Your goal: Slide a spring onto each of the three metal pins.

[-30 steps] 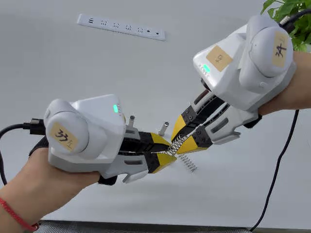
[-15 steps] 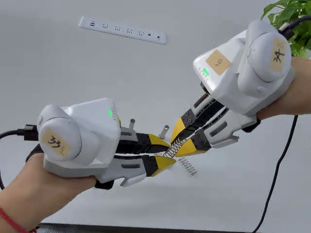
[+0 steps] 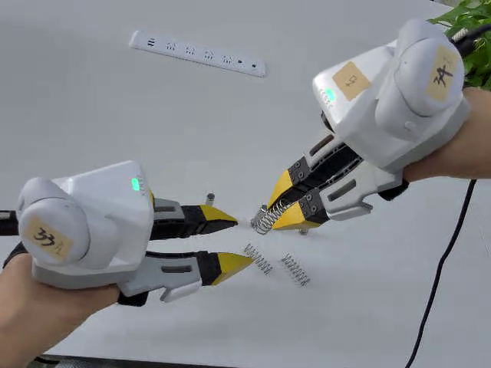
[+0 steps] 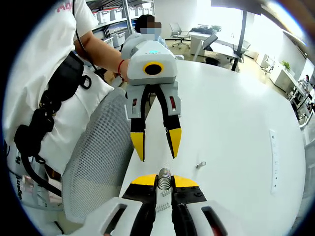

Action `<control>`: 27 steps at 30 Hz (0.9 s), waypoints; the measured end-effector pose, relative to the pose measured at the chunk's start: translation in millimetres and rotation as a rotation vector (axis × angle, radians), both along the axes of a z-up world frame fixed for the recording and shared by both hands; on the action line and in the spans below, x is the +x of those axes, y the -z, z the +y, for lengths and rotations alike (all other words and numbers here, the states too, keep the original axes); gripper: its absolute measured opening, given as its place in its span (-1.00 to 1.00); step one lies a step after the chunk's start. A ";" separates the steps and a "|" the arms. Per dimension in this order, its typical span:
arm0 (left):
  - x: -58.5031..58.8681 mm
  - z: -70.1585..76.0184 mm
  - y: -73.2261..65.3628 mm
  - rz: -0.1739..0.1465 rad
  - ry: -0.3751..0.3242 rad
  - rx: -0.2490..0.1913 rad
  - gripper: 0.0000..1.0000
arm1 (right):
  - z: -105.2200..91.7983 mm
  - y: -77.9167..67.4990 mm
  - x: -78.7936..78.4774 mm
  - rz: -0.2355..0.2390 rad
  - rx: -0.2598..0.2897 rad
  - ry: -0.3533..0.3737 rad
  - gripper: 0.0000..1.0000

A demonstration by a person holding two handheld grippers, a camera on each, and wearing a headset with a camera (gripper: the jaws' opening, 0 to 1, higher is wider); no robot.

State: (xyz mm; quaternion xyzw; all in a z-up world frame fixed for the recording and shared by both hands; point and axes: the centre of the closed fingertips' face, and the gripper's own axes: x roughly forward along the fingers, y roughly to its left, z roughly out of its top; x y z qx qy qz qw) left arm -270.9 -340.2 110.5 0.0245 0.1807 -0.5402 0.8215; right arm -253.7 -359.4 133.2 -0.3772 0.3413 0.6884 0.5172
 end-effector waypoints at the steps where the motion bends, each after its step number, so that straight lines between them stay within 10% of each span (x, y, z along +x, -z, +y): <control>1: 2.1 4.8 0.7 -0.003 -0.016 0.003 -0.39 | 2.0 0.5 3.7 -0.006 -0.001 0.011 -0.86; 27: 9.2 48.4 11.8 -0.005 -0.148 0.011 0.34 | 42.7 44.8 58.8 -0.125 -0.090 0.061 -0.86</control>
